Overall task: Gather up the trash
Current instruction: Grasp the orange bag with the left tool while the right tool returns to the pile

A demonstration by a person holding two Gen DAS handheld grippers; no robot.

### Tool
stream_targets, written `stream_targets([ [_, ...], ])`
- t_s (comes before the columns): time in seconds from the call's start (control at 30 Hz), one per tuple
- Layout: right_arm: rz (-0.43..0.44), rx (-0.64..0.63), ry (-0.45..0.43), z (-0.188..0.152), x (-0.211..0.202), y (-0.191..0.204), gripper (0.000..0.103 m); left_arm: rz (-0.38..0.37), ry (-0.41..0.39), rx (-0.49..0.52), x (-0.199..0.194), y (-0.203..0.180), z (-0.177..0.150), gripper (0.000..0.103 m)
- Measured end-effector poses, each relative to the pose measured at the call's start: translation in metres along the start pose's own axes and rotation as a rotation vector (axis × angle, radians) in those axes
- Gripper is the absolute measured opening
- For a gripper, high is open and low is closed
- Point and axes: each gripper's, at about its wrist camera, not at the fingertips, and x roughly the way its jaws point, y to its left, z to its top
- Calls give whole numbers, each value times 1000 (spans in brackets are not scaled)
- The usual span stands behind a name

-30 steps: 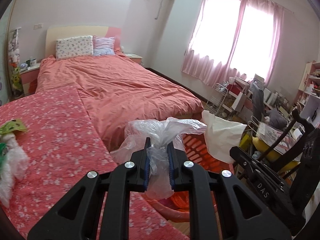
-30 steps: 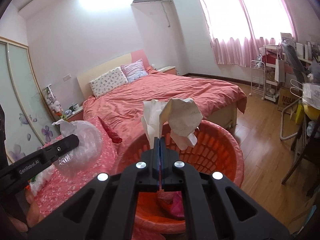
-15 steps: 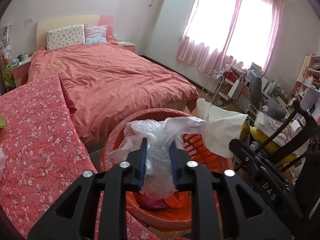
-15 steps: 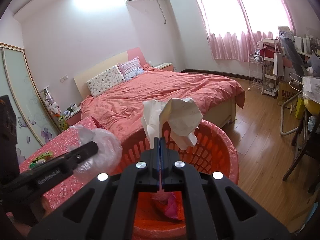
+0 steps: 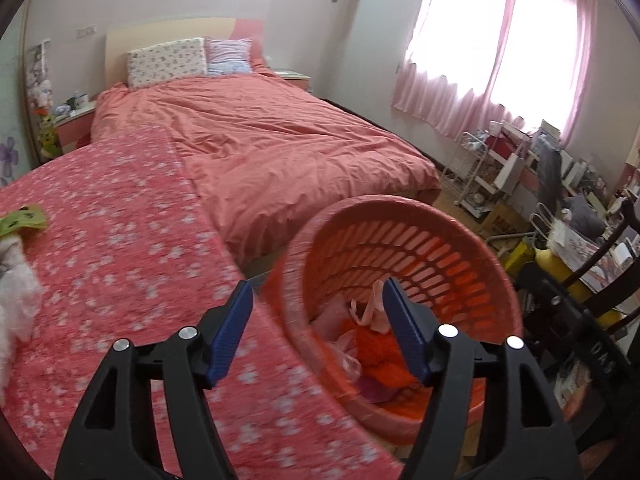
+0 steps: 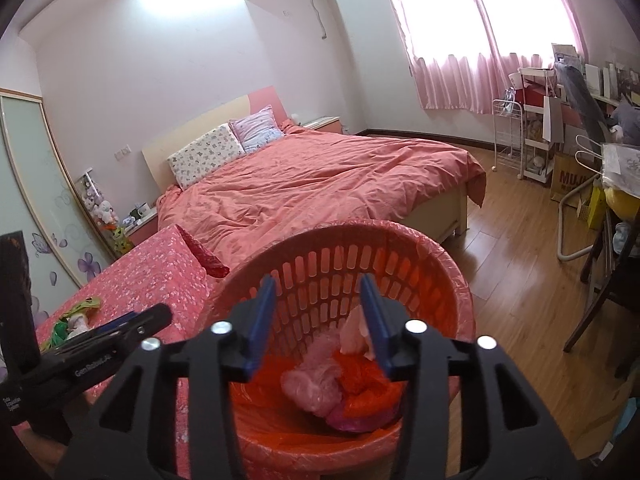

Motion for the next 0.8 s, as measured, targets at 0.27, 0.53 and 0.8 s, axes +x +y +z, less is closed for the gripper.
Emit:
stream_targets([
  [0.27,5,-65,-20,-1,-9,28,60,117,-38,-25,-33,44,-11,69],
  [0.53,50,-123,-23,-7,-18,72,68,275,-75,-91,-85,108,-24,69],
  [0.8,68,-220,-63,-21,-28,125,88,470,-112,-243,-139,203,-50,70],
])
